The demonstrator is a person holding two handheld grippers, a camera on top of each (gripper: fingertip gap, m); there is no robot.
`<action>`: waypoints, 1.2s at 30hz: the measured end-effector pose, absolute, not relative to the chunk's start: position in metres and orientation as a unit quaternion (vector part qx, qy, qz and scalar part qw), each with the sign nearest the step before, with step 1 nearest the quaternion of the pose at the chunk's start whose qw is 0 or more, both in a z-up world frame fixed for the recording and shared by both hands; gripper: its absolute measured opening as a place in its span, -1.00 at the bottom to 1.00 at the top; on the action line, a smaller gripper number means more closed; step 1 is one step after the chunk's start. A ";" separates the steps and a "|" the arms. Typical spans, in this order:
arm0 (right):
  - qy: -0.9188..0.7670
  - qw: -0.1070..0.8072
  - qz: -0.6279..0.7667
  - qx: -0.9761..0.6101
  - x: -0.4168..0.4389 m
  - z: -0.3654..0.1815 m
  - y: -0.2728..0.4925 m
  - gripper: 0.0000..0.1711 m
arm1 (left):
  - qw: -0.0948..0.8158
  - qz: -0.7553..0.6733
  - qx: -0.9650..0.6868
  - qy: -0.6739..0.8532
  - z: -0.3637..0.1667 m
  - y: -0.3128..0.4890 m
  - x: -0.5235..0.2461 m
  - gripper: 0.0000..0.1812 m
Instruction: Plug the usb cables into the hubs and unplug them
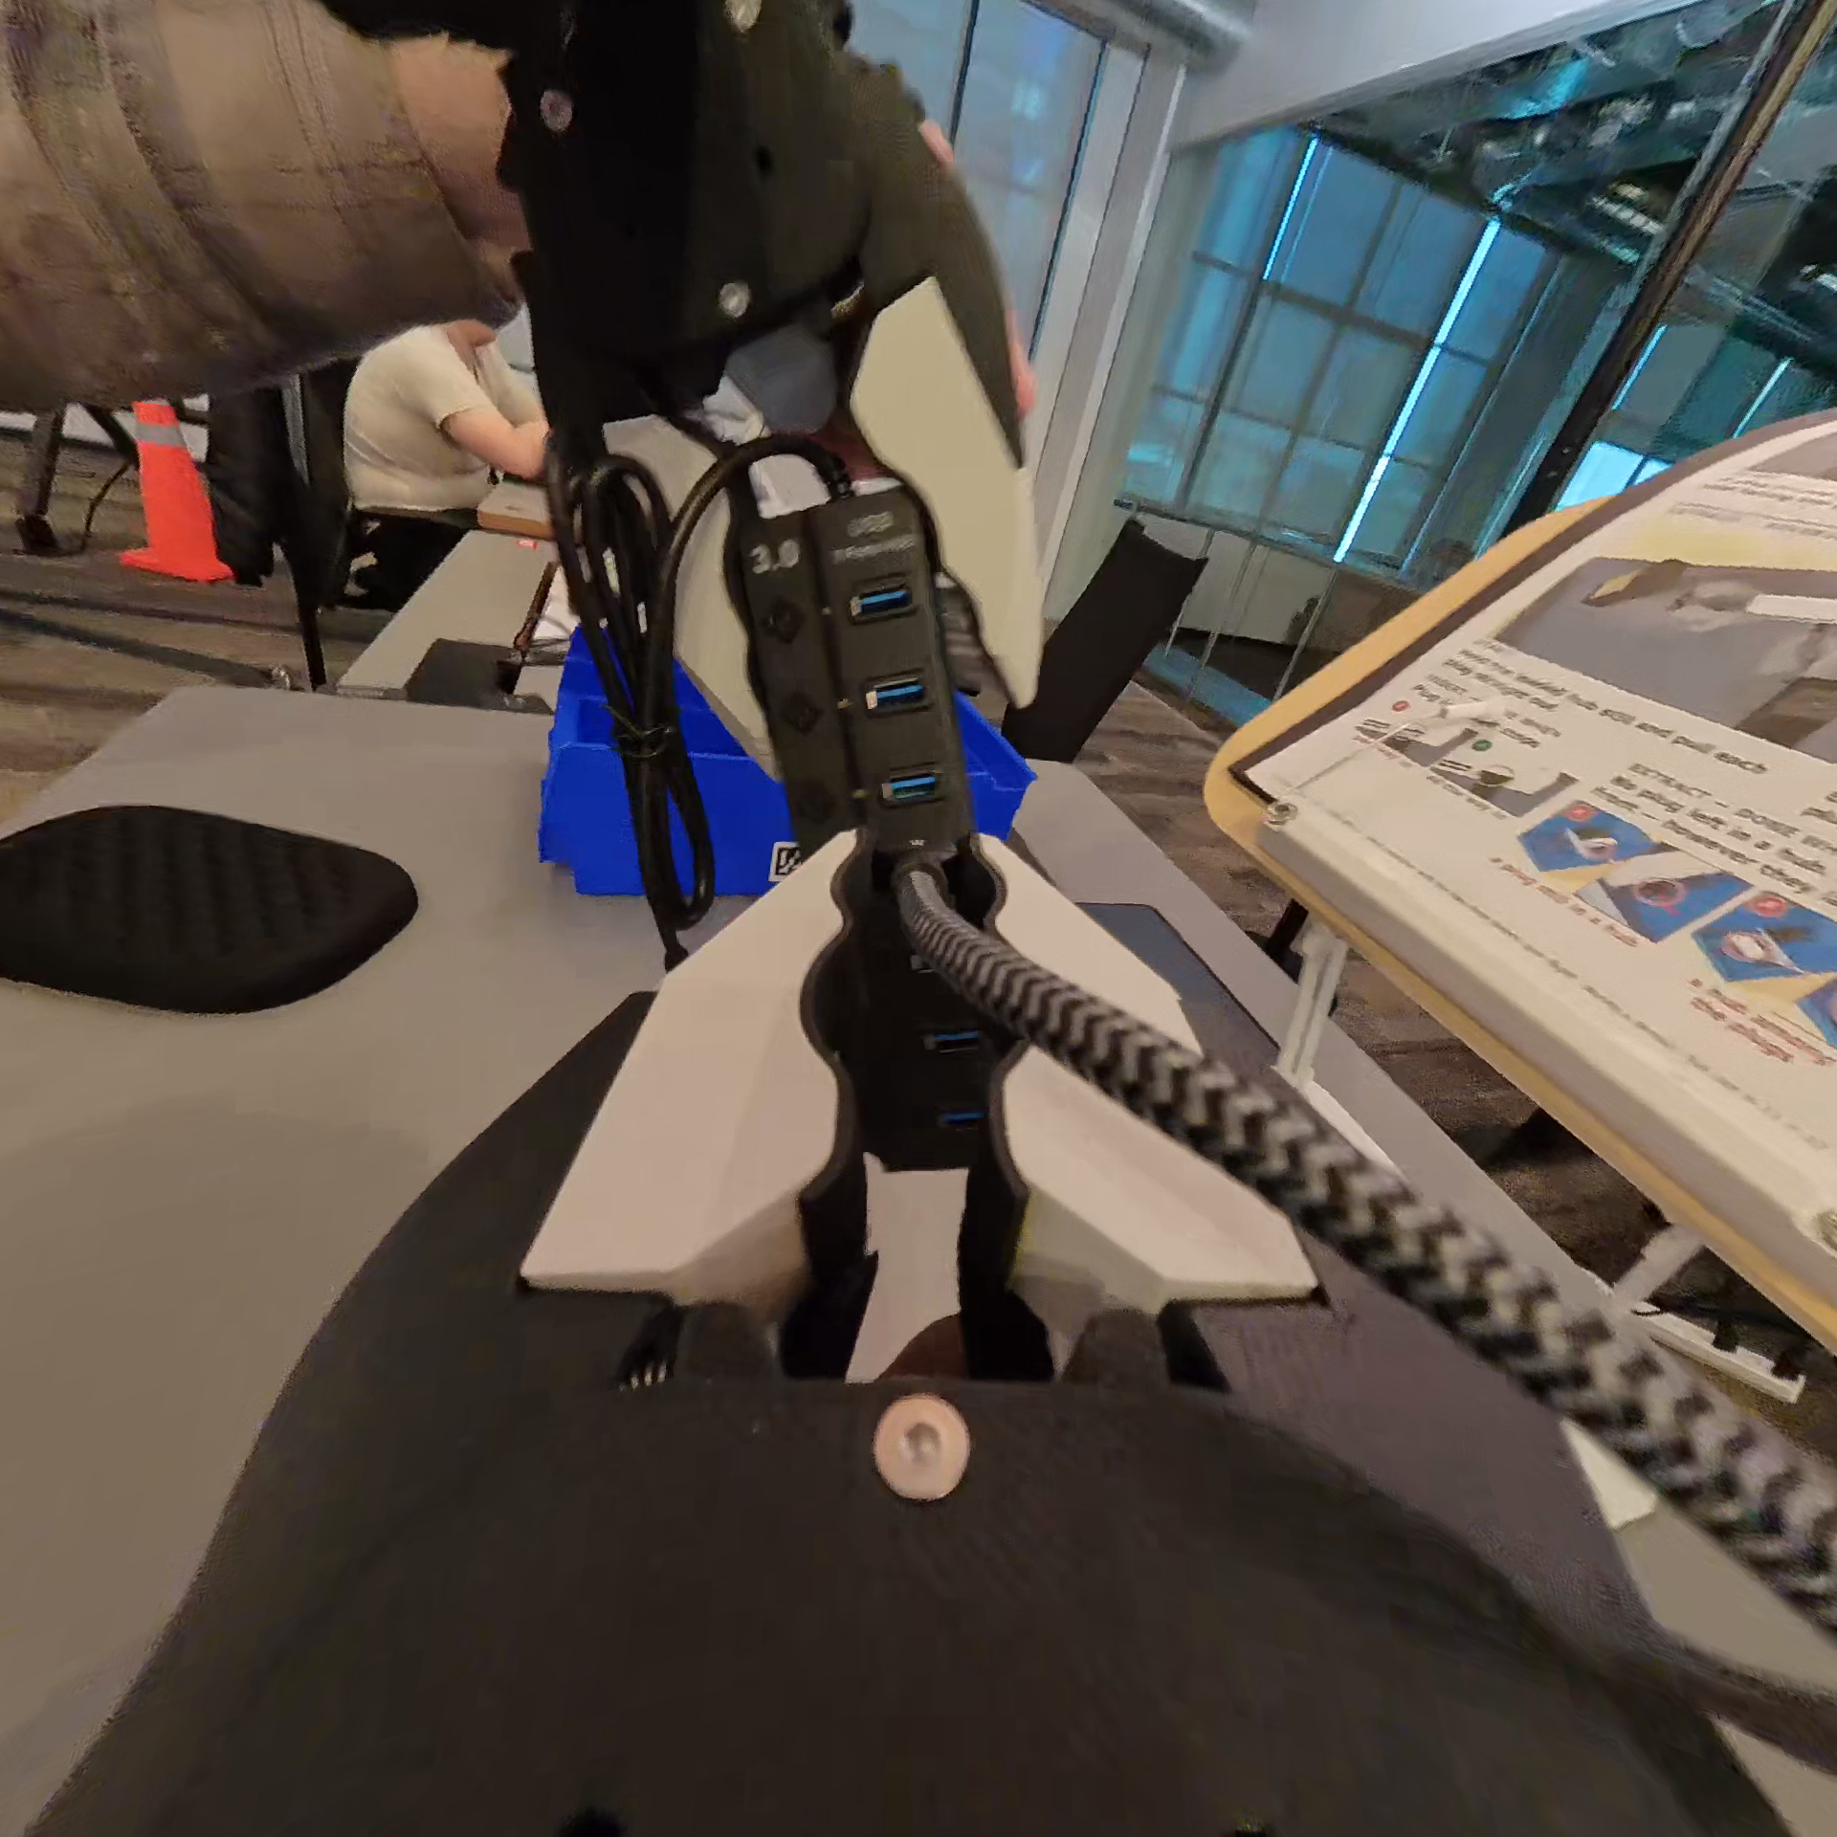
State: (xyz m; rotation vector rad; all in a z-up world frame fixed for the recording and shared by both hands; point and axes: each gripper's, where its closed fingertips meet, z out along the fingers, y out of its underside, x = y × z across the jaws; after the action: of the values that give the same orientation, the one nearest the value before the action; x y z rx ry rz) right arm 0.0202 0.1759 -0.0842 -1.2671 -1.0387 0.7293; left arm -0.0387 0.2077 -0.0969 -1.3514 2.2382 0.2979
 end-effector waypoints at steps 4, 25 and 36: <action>-0.468 0.601 0.317 -0.565 0.021 -0.083 0.171 -0.85 | 0.292 0.082 -0.517 0.800 -0.088 0.208 -0.038 -0.26; -0.430 0.580 0.261 -0.640 0.140 -0.032 0.174 -0.85 | 0.510 -0.068 -0.534 0.671 -0.099 0.204 -0.031 -0.27; -0.339 0.575 0.181 -0.722 0.295 -0.035 0.149 -0.85 | 0.542 -0.076 -0.516 0.659 -0.088 0.198 -0.035 -0.28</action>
State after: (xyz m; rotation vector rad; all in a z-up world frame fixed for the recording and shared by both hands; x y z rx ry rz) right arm 0.2953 0.1490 -0.0349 -1.6917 -0.7944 0.4249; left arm -0.0353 0.1976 -0.0884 -1.2256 1.5654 -0.1808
